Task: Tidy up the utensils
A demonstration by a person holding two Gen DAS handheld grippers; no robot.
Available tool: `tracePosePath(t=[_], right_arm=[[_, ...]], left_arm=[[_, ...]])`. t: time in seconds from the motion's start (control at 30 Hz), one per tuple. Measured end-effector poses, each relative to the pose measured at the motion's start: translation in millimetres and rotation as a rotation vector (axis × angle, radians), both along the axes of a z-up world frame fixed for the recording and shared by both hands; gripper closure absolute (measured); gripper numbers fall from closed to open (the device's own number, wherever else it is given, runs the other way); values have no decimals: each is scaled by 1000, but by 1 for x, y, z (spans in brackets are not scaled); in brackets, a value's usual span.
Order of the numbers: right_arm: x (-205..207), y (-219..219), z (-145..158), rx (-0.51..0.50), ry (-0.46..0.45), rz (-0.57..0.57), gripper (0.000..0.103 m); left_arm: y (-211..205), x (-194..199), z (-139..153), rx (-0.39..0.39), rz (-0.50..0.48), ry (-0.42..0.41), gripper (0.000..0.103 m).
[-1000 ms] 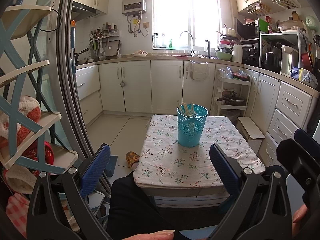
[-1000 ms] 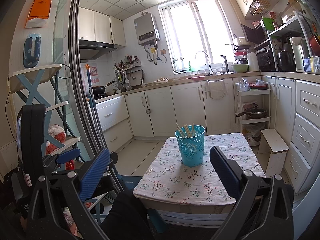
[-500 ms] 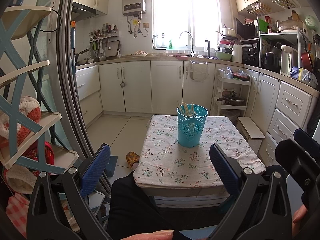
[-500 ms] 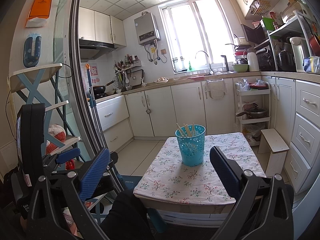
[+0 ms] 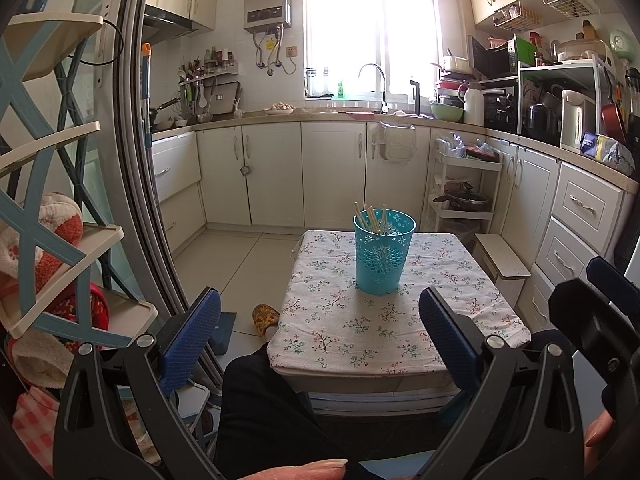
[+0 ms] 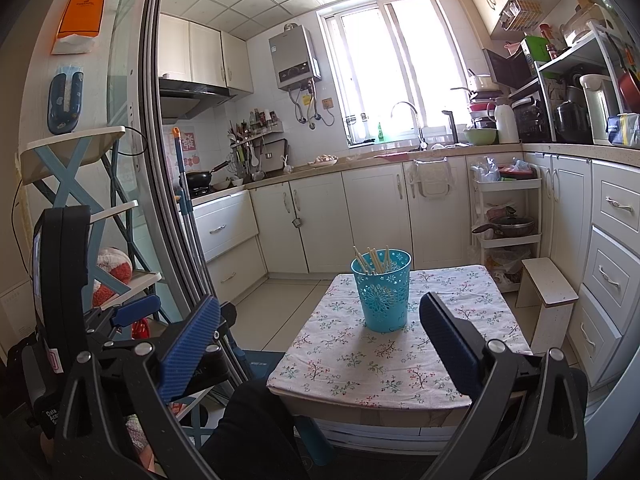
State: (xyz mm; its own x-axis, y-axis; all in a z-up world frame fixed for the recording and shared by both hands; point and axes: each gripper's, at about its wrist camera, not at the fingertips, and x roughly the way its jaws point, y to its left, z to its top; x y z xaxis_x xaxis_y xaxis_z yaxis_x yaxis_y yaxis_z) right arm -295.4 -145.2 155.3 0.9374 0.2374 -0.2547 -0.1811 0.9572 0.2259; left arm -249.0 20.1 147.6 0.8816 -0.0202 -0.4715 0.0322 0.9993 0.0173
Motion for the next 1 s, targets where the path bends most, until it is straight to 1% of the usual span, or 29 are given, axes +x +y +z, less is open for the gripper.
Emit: tracePosePath(t=[0.47, 0.53, 0.63, 0.7, 0.8, 0.9, 1.0], right_arm=[[0, 0, 0, 0, 2, 2, 7], [-1, 1, 0, 0, 2, 3, 7], [0, 1, -1, 0, 2, 1, 7], [0, 1, -1, 1, 1, 1, 7], [6, 0, -3, 0, 11, -4, 7], [19, -5, -6, 4, 37, -12, 7], [34, -10, -10, 1, 63, -21, 7]], left_arm=[[0, 1, 1, 3, 1, -2, 8], [0, -1, 1, 3, 4, -16, 8], [5, -4, 5, -13, -14, -62, 8], [5, 0, 8, -5, -19, -68, 8], [6, 13, 4, -3, -30, -39, 8], [6, 32, -5, 0, -38, 19, 8], [7, 49, -12, 5, -37, 46, 8]])
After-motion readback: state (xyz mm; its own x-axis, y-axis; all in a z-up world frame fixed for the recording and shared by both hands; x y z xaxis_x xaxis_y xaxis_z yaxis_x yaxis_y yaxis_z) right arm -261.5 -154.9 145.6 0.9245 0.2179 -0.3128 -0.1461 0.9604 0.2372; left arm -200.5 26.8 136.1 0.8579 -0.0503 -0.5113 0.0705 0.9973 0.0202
